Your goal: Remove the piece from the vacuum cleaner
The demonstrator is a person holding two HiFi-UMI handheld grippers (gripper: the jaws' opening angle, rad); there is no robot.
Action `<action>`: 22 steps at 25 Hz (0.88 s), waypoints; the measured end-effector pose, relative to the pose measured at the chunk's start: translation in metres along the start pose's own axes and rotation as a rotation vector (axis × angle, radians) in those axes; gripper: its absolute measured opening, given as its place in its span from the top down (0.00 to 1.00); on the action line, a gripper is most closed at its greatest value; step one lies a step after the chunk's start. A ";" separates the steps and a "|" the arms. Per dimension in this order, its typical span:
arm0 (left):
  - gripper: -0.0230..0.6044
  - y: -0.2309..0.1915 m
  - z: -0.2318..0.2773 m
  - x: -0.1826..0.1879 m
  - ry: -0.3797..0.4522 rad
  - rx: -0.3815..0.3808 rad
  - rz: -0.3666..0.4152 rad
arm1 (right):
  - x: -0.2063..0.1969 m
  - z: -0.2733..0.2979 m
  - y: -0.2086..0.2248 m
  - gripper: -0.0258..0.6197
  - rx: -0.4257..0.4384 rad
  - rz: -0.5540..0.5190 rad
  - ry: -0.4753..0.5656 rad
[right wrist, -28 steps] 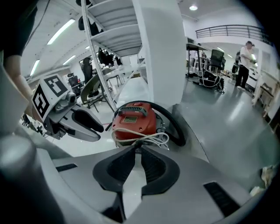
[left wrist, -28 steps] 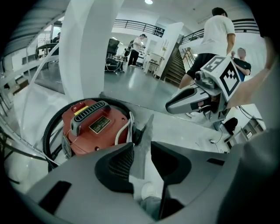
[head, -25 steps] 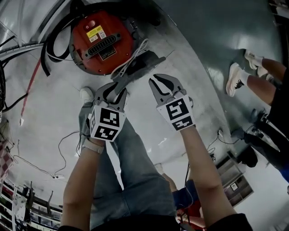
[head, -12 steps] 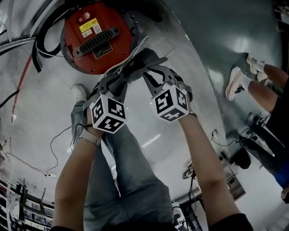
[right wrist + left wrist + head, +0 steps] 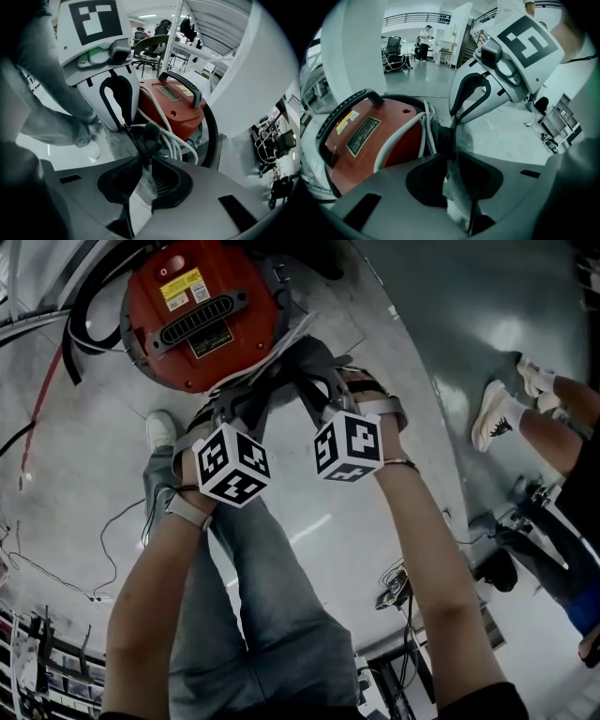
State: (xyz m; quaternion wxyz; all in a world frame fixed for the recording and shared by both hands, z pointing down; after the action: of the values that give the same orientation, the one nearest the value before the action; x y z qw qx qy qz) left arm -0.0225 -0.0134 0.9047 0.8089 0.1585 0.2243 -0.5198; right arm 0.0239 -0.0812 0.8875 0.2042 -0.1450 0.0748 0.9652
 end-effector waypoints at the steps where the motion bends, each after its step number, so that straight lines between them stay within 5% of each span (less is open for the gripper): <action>1: 0.82 0.000 0.002 0.000 -0.001 0.000 0.002 | 0.001 0.001 0.000 0.82 0.000 -0.021 -0.008; 11: 0.87 0.003 0.016 0.001 -0.026 -0.021 0.016 | 0.001 0.010 -0.001 0.85 0.018 -0.096 -0.019; 22: 0.90 0.009 0.016 0.000 -0.018 -0.031 0.002 | -0.003 0.010 -0.002 0.85 -0.008 -0.043 0.023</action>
State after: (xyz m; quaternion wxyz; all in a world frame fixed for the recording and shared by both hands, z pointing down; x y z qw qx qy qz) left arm -0.0109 -0.0170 0.9185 0.8138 0.1415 0.2250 -0.5169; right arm 0.0254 -0.0784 0.8976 0.2234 -0.1586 0.0700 0.9592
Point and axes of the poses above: the fingertips, and each gripper's own axes: z forward along the fingers, y to its right, x out of its top, the point moved 4 cm from there along -z, backward along the fingers, and after that the axes turned 14 degrees about x, right-handed, at the moved point
